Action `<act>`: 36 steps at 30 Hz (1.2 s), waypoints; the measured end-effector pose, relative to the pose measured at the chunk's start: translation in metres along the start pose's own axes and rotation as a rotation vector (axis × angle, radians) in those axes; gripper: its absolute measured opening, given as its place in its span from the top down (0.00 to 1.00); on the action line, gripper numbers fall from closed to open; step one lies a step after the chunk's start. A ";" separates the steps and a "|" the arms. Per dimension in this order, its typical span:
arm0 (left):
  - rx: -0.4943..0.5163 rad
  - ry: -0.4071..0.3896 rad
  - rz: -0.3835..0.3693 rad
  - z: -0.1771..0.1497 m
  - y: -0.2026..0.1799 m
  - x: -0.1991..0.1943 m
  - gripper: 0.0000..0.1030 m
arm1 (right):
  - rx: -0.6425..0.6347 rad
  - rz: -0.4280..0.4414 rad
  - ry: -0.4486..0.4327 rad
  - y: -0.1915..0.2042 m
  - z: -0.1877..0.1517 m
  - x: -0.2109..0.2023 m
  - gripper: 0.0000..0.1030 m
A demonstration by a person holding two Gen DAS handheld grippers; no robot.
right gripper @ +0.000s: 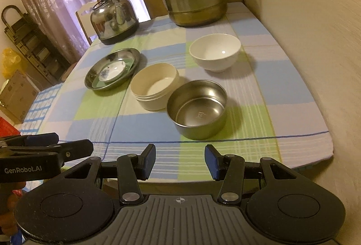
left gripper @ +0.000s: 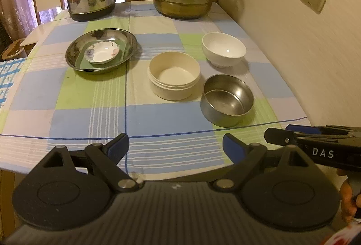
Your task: Organize plates and bowls
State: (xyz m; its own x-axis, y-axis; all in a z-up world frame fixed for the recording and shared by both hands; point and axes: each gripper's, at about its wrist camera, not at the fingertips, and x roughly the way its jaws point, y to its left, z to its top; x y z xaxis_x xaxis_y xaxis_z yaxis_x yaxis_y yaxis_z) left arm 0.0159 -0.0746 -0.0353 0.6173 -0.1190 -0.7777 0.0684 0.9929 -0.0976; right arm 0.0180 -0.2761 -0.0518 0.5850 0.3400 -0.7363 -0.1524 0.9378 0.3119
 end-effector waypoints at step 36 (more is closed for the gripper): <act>0.055 0.083 -0.068 0.082 0.052 0.111 0.28 | 0.109 -0.100 0.053 0.001 0.062 0.090 0.53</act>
State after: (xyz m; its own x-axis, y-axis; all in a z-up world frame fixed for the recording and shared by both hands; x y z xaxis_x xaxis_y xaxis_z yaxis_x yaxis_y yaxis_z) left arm 0.1520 -0.0354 -0.0758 0.5426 -0.1842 -0.8196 0.1520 0.9811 -0.1199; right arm 0.1195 -0.2485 -0.0806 0.5494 0.2515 -0.7968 -0.0062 0.9548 0.2971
